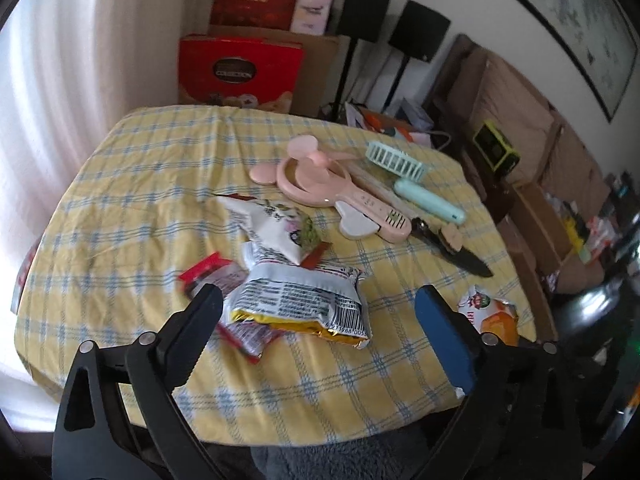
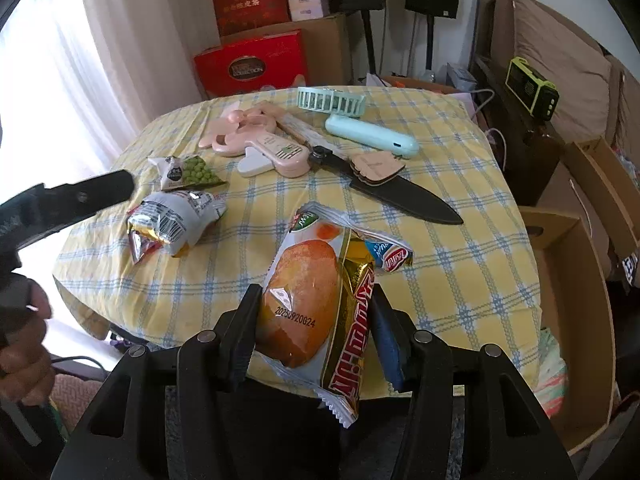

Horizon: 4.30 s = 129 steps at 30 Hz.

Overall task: Organize objects
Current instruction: 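Grasp the white printed snack bag with the left tool, then lift both held snack bags and turn away from the table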

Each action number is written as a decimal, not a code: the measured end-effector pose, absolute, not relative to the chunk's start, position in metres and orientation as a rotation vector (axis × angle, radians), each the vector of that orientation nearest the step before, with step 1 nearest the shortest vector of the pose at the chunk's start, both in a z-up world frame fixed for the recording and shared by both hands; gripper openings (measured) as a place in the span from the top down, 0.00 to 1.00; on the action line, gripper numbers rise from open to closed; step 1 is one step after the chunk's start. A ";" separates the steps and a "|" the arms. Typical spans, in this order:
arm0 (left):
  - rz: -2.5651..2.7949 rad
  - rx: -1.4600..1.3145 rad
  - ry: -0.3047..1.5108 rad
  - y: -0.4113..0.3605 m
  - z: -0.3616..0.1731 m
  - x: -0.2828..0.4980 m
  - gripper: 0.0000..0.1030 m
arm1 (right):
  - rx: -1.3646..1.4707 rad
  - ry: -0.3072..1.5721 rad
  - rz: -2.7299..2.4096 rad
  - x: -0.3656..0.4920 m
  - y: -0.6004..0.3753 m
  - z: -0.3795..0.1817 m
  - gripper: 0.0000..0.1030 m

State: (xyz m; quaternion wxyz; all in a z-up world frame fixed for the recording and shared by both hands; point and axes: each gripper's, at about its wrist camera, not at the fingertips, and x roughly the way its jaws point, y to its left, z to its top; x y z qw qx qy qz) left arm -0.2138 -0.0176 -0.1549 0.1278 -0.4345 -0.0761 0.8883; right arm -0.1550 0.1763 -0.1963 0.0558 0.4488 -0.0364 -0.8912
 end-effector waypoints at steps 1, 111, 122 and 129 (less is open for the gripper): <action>2.584 -1.265 -0.200 -0.014 -0.158 -0.216 0.05 | 1.361 -0.110 -2.701 -0.155 0.176 -0.197 0.49; 2.891 -0.944 -0.144 0.038 -0.072 -0.112 0.43 | 0.964 -0.149 -2.913 -0.008 0.313 -0.143 0.49; 2.903 -0.918 -0.165 0.062 -0.051 -0.106 0.43 | 0.830 -0.185 -2.913 0.010 0.323 -0.111 0.49; 2.989 -0.863 -0.114 0.060 -0.039 -0.098 0.42 | 0.797 -0.206 -2.931 0.018 0.334 -0.101 0.49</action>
